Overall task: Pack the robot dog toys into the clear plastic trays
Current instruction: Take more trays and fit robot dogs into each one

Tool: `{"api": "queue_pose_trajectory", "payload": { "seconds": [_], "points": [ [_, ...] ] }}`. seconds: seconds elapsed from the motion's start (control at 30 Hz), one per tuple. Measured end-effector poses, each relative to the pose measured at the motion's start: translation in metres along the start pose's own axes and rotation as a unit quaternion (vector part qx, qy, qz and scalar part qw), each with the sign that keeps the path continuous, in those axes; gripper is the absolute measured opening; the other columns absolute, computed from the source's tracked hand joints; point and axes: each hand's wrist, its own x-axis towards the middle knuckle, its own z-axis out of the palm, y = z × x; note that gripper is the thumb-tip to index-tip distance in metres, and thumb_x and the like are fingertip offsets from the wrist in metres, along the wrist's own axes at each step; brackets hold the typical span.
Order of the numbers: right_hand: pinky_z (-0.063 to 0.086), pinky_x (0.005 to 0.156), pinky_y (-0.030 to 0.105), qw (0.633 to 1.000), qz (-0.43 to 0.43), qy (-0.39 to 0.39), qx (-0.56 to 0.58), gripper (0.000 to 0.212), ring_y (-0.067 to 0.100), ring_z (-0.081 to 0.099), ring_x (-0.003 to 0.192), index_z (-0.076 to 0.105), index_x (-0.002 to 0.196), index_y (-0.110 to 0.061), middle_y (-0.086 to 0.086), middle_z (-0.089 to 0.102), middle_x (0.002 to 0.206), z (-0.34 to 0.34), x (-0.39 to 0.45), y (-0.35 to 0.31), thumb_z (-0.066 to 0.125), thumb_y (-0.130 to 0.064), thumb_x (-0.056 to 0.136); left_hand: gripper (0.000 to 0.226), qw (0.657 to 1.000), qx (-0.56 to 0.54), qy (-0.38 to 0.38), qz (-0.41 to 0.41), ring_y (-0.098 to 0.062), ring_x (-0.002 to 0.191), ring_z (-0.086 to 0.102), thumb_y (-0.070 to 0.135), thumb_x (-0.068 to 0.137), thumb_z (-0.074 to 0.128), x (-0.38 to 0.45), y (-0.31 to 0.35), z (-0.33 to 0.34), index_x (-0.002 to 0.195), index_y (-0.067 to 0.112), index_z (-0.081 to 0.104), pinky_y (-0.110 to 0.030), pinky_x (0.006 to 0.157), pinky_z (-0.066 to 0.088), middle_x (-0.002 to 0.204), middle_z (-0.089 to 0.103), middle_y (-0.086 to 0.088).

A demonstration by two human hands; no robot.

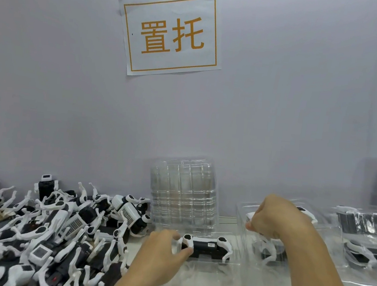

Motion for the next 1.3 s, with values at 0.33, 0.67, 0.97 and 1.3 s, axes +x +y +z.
{"api": "queue_pose_trajectory", "payload": {
  "seconds": [0.33,0.67,0.97,1.3],
  "points": [
    [0.032,0.052,0.025,1.000,0.019,0.023,-0.001,0.020,0.024,0.048,0.070,0.046,0.069,-0.012,0.003,0.046,0.070,-0.008,0.004,0.014,0.055,-0.014,0.087,0.042,0.999,-0.028,0.030,0.020,-0.008,0.122,0.049,0.060,0.091,0.054,-0.002,0.021,0.017,0.126,0.035,0.056,-0.020,0.089,0.036,0.133,0.054,0.010],
    [0.050,0.095,0.039,0.997,0.055,0.055,0.022,0.019,0.035,0.058,0.109,0.048,0.073,-0.013,0.010,0.058,0.094,-0.016,0.001,0.023,0.057,-0.020,0.087,0.031,0.998,-0.030,0.031,0.035,-0.009,0.115,0.048,0.053,0.094,0.054,0.001,0.048,0.029,0.118,0.033,0.059,-0.022,0.085,0.036,0.120,0.058,0.013],
    [0.050,0.096,0.041,0.995,0.053,0.067,0.043,0.013,0.034,0.059,0.102,0.051,0.074,-0.013,0.010,0.059,0.093,-0.017,-0.002,0.023,0.055,-0.017,0.086,0.028,0.998,-0.045,0.040,0.023,-0.005,0.100,0.040,0.053,0.093,0.053,-0.001,0.044,0.031,0.115,0.036,0.054,-0.022,0.081,0.032,0.113,0.054,0.014],
    [0.047,0.081,0.035,0.995,0.008,0.089,0.036,0.020,0.030,0.051,0.081,0.052,0.070,-0.013,0.004,0.050,0.071,-0.011,-0.006,0.017,0.051,-0.017,0.089,0.049,0.992,-0.124,0.027,0.001,-0.008,0.110,0.040,0.057,0.095,0.047,0.001,0.030,0.039,0.137,0.035,0.034,-0.024,0.092,0.031,0.133,0.039,0.006]
  ]
}}
